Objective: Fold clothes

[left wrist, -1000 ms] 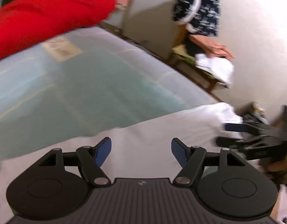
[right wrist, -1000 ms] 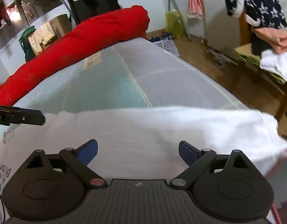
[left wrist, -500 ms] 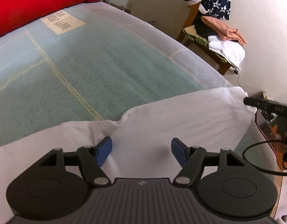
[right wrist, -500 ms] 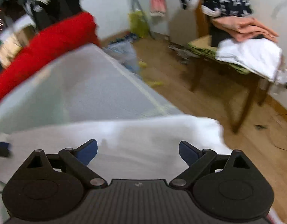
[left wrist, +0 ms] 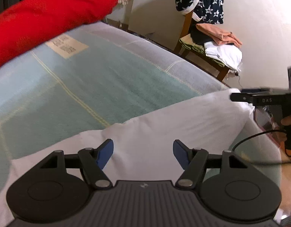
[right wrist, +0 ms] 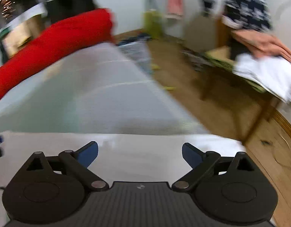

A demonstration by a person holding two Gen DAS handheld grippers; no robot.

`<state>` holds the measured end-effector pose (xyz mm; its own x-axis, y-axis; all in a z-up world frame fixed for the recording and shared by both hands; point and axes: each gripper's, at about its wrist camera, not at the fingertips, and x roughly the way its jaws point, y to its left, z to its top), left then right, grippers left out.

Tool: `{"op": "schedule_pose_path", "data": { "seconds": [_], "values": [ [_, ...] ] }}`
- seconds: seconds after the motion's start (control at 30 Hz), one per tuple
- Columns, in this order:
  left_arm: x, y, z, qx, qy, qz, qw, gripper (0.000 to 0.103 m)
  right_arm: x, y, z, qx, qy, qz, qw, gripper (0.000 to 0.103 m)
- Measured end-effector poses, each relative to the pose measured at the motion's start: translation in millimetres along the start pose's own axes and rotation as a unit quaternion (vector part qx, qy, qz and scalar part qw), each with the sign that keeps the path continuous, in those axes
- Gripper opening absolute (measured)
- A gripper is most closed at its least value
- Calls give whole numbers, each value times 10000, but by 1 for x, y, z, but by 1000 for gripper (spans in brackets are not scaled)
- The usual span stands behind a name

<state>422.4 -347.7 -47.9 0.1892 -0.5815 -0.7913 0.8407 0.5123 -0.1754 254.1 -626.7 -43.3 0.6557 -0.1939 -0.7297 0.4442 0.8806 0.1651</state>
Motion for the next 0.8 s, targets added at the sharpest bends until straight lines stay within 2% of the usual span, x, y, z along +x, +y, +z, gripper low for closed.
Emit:
{"op": "schedule_pose_path", "data": {
  "seconds": [0.1,0.17,0.2,0.23,0.33,0.43,0.53,0.67,0.8],
  "values": [
    [-3,7,-12,-54,27,206,9998,69,19,37,-2,-298,128,292,9990,98],
    [-1,14,-21,-111,-21,469,9988,69,37,49,-5,-473,254,135,9985,99],
    [2,16,-24,-41,-58,609,9981,68,46,52,-7,-535,256,57,9982,103],
    [8,19,-25,44,-39,689,9976,68,51,52,-8,-546,190,20,9983,103],
    [26,34,-22,-184,-18,616,9979,72,61,44,1,-423,81,-5,9991,103],
    [33,43,-10,-299,-179,580,9977,69,67,41,9,-338,167,-23,9993,103],
    [22,51,-6,-661,-248,556,9960,68,67,39,9,-350,264,-30,9990,103],
    [-16,51,-21,-802,-443,647,9937,69,67,41,5,-360,263,-71,9990,103],
    [-24,57,-47,-905,-260,944,9911,69,66,44,2,-363,188,-126,9991,103]
  ]
}}
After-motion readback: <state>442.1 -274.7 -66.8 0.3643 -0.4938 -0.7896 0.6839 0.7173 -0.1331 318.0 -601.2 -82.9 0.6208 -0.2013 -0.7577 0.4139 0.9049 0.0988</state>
